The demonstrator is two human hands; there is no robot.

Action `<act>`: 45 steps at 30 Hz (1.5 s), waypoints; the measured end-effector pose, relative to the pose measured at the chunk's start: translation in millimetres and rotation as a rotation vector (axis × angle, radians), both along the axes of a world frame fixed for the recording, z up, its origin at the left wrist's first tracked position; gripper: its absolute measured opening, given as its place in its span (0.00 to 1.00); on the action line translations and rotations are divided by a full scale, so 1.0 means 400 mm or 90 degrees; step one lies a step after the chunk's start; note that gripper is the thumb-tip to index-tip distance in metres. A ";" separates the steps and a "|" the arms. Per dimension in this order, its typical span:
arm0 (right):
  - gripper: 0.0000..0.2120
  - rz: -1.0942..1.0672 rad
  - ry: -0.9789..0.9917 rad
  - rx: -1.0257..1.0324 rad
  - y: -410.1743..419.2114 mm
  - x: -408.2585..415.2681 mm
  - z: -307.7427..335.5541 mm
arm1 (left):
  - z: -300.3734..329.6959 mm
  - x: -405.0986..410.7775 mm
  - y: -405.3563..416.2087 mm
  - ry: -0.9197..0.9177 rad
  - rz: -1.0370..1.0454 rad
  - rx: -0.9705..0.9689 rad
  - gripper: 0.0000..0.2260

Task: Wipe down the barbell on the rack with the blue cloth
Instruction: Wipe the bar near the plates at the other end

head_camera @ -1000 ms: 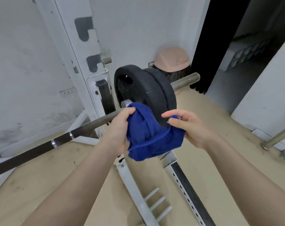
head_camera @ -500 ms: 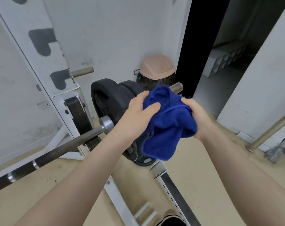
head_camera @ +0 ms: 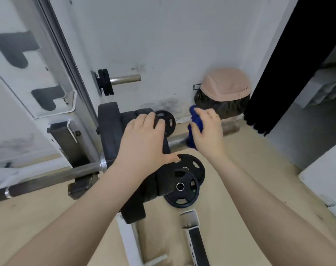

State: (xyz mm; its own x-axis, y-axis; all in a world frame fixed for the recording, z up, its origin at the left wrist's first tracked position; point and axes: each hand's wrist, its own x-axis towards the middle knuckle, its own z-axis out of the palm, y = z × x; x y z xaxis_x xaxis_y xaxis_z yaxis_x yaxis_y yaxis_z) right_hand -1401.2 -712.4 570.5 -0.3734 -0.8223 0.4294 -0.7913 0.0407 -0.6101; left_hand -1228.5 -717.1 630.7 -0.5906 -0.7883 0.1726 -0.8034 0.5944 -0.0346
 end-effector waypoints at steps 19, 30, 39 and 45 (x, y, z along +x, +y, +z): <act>0.14 0.042 0.282 0.222 -0.136 0.023 -0.147 | -0.051 -0.070 -0.008 -0.022 0.110 0.036 0.45; 0.10 -0.002 0.252 0.163 -0.140 -0.106 -0.150 | -0.055 -0.070 -0.012 -0.040 0.095 0.047 0.33; 0.12 0.104 0.340 0.030 -0.121 -0.144 -0.195 | -0.046 -0.084 -0.006 -0.055 0.126 0.061 0.33; 0.08 -0.096 0.240 0.154 -0.112 -0.255 -0.179 | -0.034 -0.129 0.007 -0.072 0.189 0.059 0.38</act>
